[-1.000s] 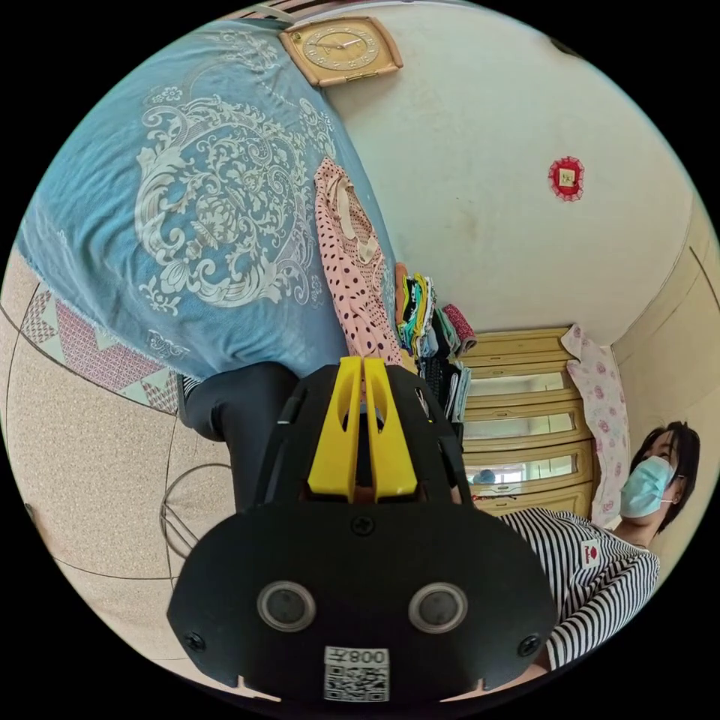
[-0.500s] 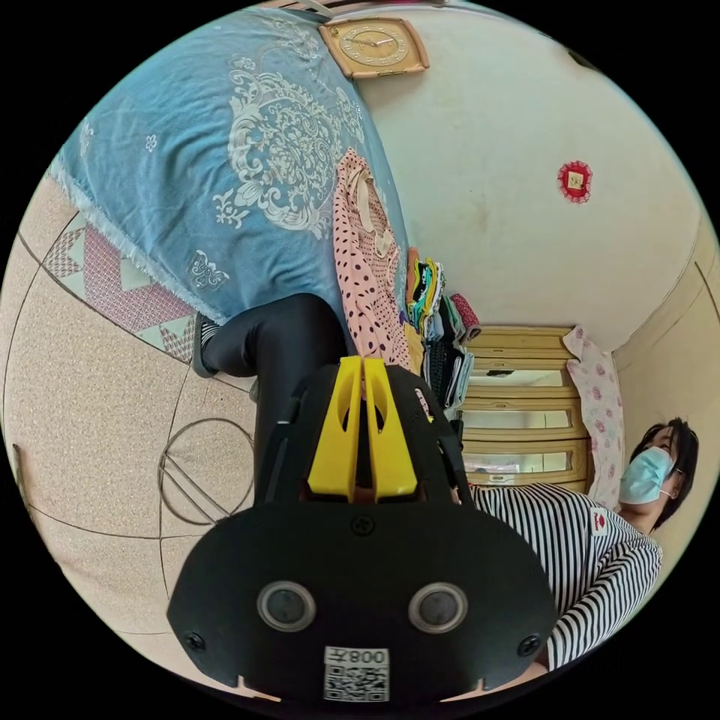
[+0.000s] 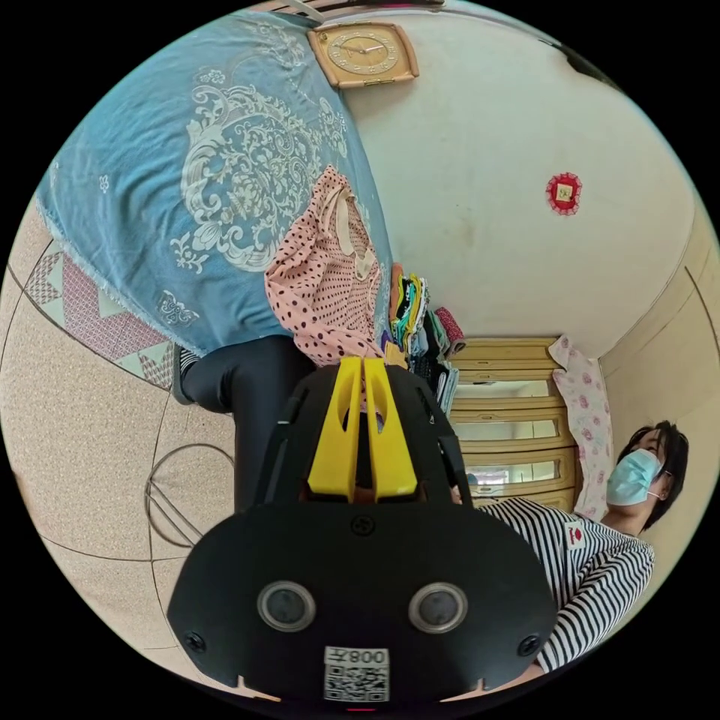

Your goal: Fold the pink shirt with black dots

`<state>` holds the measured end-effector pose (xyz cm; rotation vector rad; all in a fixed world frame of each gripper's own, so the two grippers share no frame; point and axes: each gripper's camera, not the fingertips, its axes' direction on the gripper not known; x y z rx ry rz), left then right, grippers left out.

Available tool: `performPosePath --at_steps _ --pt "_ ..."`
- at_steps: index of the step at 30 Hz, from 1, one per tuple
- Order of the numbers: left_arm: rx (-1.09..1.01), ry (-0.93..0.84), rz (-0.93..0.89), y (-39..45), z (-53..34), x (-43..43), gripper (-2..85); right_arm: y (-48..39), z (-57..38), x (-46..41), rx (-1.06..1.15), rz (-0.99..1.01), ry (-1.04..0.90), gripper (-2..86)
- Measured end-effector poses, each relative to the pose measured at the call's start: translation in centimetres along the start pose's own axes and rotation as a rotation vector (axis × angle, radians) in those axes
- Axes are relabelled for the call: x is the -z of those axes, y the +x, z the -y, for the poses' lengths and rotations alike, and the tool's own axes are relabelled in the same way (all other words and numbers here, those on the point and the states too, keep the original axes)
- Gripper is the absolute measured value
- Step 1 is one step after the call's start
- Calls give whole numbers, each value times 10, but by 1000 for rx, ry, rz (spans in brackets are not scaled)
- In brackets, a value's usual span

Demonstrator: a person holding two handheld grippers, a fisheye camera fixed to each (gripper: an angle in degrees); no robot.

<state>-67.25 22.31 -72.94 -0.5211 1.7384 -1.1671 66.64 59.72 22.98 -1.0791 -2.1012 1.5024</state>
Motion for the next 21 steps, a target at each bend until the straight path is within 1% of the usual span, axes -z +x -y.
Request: performPosePath --at_steps 7,14,21 --pt "-52 10 -16 37 88 -25 2 -38 94 -4 91 -11 32 1" --pt "-132 18 -16 74 218 -70 1 -61 217 -24 158 -33 56 1" --pt "-176 29 24 91 349 -125 2 -56 335 -56 160 -58 64 1"
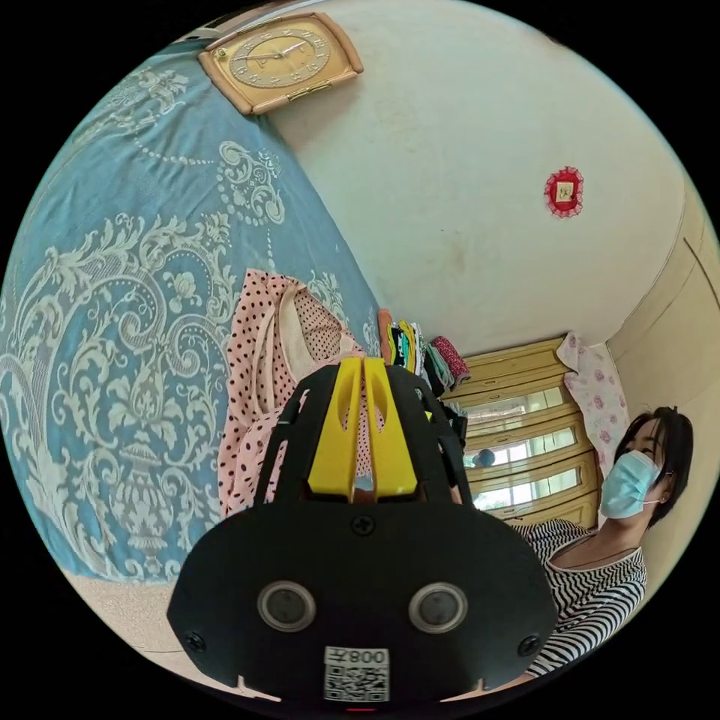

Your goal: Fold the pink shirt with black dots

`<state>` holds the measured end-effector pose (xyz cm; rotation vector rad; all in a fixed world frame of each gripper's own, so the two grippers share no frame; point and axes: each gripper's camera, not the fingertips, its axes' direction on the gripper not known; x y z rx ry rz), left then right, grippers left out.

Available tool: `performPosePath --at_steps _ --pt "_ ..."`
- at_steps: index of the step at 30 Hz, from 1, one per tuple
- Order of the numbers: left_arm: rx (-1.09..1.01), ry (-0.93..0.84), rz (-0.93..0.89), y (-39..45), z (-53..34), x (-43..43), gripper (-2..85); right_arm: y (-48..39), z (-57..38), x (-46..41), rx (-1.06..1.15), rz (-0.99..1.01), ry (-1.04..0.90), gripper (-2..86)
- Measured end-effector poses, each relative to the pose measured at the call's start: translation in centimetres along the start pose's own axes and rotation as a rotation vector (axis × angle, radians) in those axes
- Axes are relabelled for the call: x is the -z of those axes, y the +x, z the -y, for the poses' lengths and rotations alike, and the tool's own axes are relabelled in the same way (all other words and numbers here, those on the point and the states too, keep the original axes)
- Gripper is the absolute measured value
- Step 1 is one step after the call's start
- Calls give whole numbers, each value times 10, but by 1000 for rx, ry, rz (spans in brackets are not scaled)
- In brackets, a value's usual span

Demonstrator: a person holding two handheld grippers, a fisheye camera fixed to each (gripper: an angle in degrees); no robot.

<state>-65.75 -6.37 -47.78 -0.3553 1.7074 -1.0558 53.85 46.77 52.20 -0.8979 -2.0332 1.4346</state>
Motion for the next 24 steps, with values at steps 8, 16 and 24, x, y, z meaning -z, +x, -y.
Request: performPosePath --at_steps 8,16,24 --pt "-1 31 24 -25 112 -48 1 31 118 -44 -3 -10 10 1" --pt "23 32 71 -58 199 -91 1 62 201 -89 -28 -31 -9 1" --pt "79 51 127 -97 263 -125 4 82 265 -136 -42 -65 -65 1"
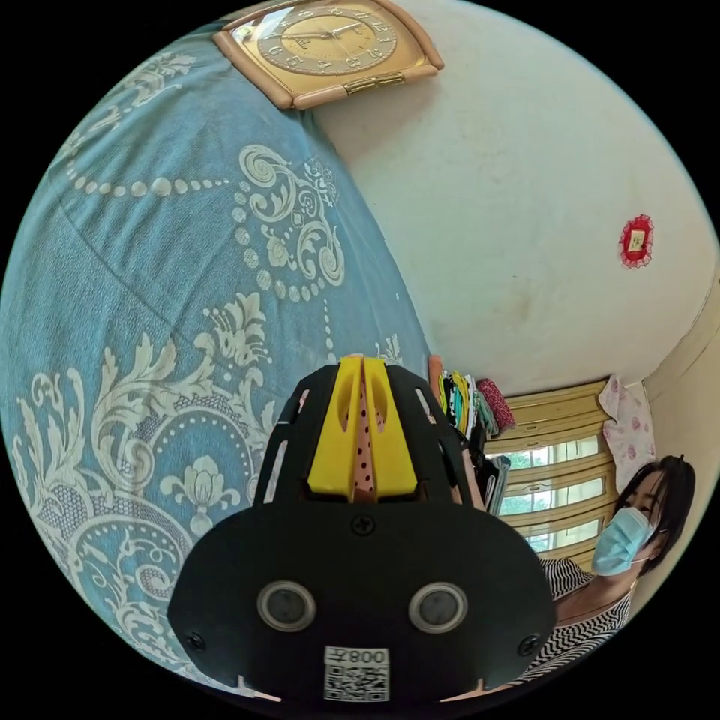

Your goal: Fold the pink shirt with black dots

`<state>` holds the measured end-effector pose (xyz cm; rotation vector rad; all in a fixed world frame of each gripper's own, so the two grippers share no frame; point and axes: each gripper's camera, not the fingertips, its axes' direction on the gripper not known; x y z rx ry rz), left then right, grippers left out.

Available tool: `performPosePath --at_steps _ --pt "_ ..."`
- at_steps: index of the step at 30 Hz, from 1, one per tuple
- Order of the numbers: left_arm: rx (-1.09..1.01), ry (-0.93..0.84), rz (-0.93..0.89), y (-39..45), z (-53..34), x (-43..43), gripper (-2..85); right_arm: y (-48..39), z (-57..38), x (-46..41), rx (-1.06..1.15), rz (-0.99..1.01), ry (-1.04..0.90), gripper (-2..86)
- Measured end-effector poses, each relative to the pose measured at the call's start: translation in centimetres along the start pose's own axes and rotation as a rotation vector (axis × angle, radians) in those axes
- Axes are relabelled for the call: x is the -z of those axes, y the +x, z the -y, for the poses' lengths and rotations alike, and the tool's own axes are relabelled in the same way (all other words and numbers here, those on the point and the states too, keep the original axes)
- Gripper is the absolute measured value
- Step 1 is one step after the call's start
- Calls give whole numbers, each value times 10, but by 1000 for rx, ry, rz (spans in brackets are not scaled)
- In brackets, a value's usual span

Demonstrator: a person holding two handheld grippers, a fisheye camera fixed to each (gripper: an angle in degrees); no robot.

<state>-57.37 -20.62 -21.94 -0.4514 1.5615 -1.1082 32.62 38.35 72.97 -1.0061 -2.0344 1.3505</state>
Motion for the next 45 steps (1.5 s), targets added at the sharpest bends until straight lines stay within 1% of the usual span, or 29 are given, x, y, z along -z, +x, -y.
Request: performPosePath --at_steps 6,12,16,18,20,21,23,26,27,29,32,37,39,41,43,45 --pt "31 -6 38 -19 24 -24 15 8 27 -21 -21 -8 -32 2" --pt "12 33 -59 -26 37 -33 48 9 32 -18 -13 73 23 6" --pt "-31 52 -52 -19 37 -34 52 -5 28 -10 28 61 88 7" --pt "-79 87 4 -10 32 -34 47 -16 22 -10 66 69 120 6" --pt "-157 82 39 0 28 -40 40 -39 12 -22 147 -15 113 3" --pt "-208 26 82 6 26 -51 36 -44 11 -28 164 -49 100 2" --pt "-272 -55 173 14 23 -72 29 -57 11 -57 218 -188 26 1" --pt "-351 -127 286 16 20 -102 19 -62 14 -97 266 -338 -61 1" --pt "-350 -142 336 13 20 -112 14 -63 14 -105 277 -377 -69 1" --pt "-350 -161 392 4 20 -124 9 -63 16 -131 307 -543 -92 1" --pt "-344 -156 377 -9 18 -133 5 -57 18 -158 331 -653 -140 1" --pt "-377 -129 395 -10 6 -123 4 -56 17 -158 331 -634 -131 1" --pt "-414 -104 339 -6 -13 -106 6 -62 9 -148 342 -613 -101 1" --pt "-438 -102 305 -8 -33 -90 9 -71 -13 -129 367 -539 -66 2" --pt "-444 -110 325 -14 -58 -75 15 -76 -38 -117 381 -485 -64 2" --pt "-413 -126 389 -32 -91 -52 32 -78 -70 -108 395 -443 -87 3"
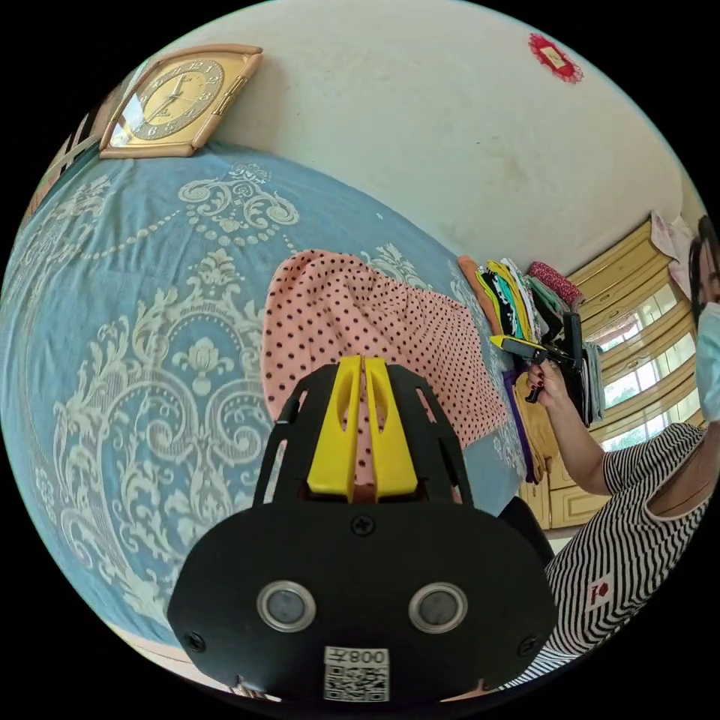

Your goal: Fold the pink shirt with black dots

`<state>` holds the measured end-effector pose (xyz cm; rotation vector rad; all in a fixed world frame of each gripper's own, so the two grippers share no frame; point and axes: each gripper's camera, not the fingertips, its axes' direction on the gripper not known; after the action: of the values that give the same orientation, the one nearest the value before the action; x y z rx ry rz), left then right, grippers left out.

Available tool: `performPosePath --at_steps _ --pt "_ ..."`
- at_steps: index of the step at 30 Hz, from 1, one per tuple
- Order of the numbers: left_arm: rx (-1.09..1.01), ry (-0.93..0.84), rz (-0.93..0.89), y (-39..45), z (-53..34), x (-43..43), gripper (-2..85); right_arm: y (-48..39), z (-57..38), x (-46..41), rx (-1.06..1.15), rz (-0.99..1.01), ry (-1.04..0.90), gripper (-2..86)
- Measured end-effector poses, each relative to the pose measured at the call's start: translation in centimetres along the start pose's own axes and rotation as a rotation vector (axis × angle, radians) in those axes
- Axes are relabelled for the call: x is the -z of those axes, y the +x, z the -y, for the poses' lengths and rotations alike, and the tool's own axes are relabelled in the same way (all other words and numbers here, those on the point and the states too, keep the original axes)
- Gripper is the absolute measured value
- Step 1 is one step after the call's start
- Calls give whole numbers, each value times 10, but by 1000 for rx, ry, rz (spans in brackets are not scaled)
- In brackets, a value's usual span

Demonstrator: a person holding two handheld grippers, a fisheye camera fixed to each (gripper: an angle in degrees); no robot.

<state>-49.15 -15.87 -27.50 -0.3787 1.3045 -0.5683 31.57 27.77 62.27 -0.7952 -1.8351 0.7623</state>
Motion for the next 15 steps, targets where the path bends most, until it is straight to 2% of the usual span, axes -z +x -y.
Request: performPosePath --at_steps 3,8,11,15 --pt "105 31 3 -25 -52 18 65 -5 -59 10 -52 22 -38 8" --pt "243 8 -31 -65 -97 14 82 21 -153 23 -279 134 -51 46" --pt "242 -17 -82 -75 -108 -1 75 27 -179 27 -327 200 -21 59" --pt "248 -33 -94 -87 -116 -22 33 26 -186 12 -319 162 -60 61"
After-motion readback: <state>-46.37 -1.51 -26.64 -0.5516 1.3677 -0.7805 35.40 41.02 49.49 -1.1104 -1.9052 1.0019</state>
